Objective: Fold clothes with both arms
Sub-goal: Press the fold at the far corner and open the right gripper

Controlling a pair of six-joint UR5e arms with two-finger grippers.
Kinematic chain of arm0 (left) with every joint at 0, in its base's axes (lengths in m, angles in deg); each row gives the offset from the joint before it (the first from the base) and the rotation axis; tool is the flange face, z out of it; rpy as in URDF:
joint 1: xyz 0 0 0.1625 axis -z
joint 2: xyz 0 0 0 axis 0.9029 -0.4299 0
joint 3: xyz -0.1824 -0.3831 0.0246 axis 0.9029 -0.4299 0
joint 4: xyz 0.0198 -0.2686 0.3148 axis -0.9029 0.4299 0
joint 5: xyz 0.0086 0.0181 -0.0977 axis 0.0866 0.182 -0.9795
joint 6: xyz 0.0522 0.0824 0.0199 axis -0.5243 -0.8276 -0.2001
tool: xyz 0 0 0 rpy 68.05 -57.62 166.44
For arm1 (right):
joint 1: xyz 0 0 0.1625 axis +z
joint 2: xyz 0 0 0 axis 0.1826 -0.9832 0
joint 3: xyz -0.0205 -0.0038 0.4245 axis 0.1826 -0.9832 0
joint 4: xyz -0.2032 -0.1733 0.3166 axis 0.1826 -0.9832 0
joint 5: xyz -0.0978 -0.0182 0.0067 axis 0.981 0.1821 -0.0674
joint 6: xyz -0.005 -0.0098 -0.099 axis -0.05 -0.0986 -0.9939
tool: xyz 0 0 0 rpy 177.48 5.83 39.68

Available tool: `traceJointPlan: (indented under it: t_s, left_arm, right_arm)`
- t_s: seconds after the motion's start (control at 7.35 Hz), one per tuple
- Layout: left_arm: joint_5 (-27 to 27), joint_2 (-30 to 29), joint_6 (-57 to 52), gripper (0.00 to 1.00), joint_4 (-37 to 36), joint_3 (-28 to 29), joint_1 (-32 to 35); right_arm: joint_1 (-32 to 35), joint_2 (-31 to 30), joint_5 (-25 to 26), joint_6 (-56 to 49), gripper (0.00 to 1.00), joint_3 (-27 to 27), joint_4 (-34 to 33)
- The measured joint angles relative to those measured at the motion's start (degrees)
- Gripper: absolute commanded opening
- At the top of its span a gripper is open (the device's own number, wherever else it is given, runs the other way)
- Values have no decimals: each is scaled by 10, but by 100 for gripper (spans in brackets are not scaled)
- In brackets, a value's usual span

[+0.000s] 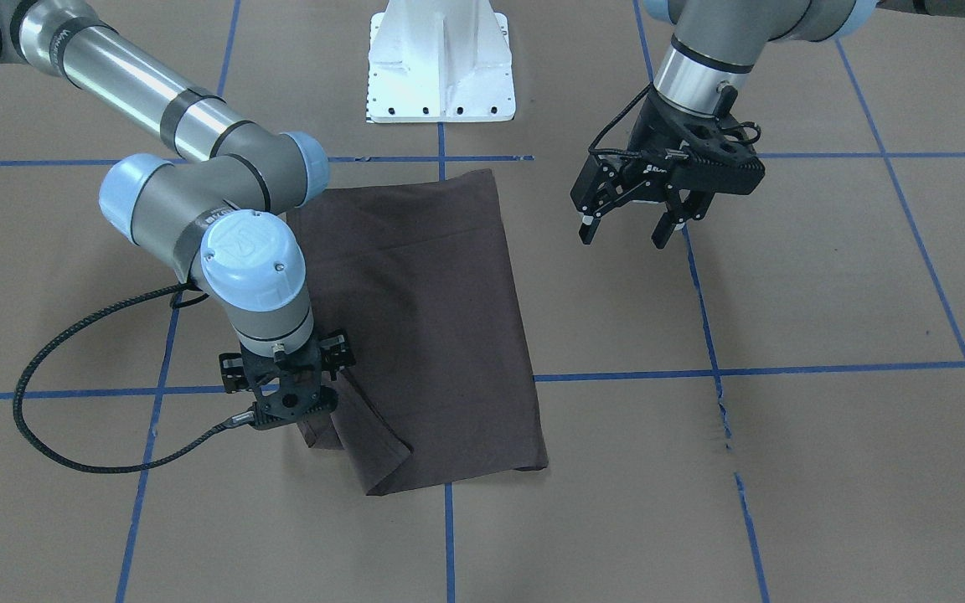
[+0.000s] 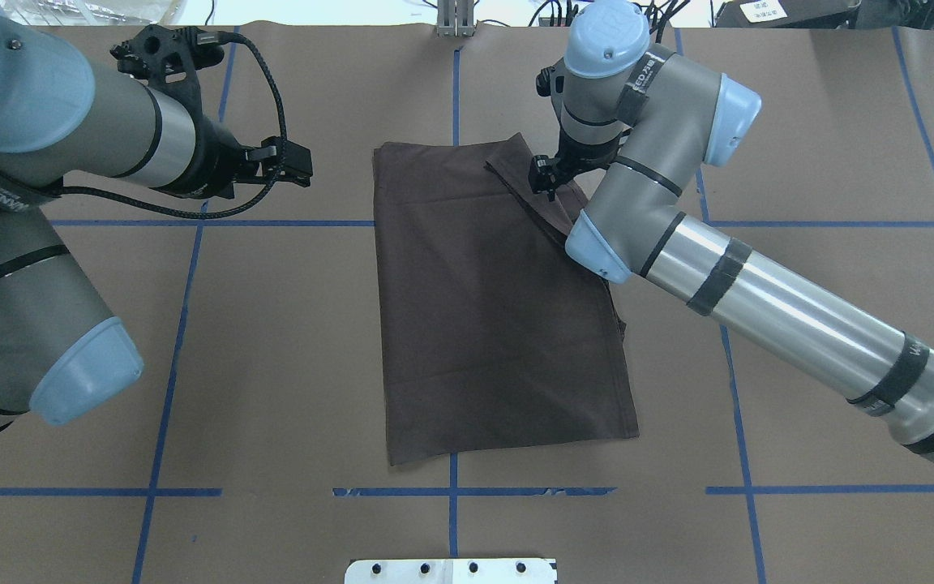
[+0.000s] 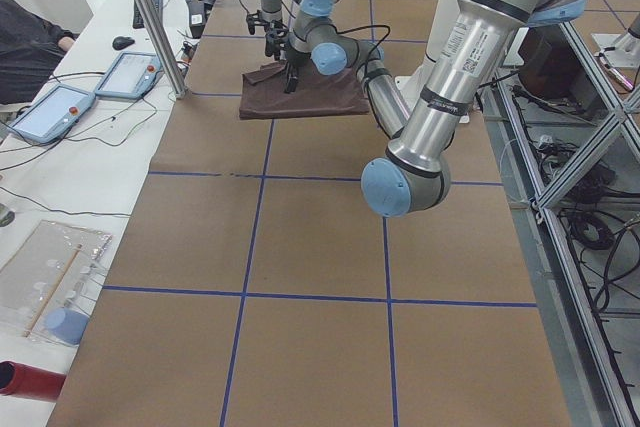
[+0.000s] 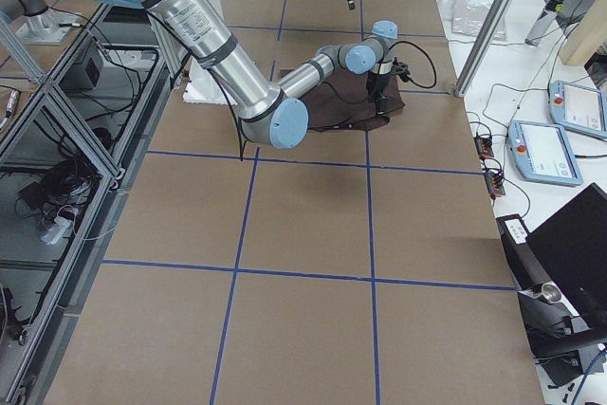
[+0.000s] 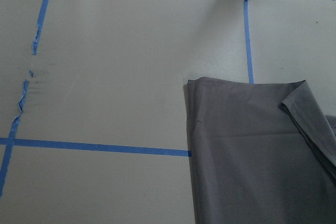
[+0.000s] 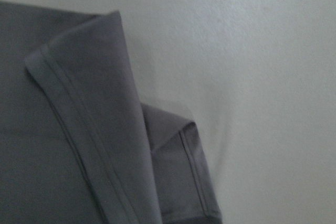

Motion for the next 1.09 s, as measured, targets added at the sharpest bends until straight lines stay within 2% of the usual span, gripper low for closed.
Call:
traceJointPlan:
  t_s: [0.27,0.68,0.82,1.09]
  left_arm:
    - [0,4,-1,100,-2,3,4]
    - [0,6,-1,100,-2,10,10]
    - [0,6,-1,100,-2,12,12]
    - [-1,6,-1,100,-2,16,17]
  right_arm:
    - [-8,36,53,43,99,-52,73]
    - [-44,83,145,51,96,-118,114]
    - [-55,88,169,52,92,-135,133]
    - [-63,95,202,52,74,-169,166]
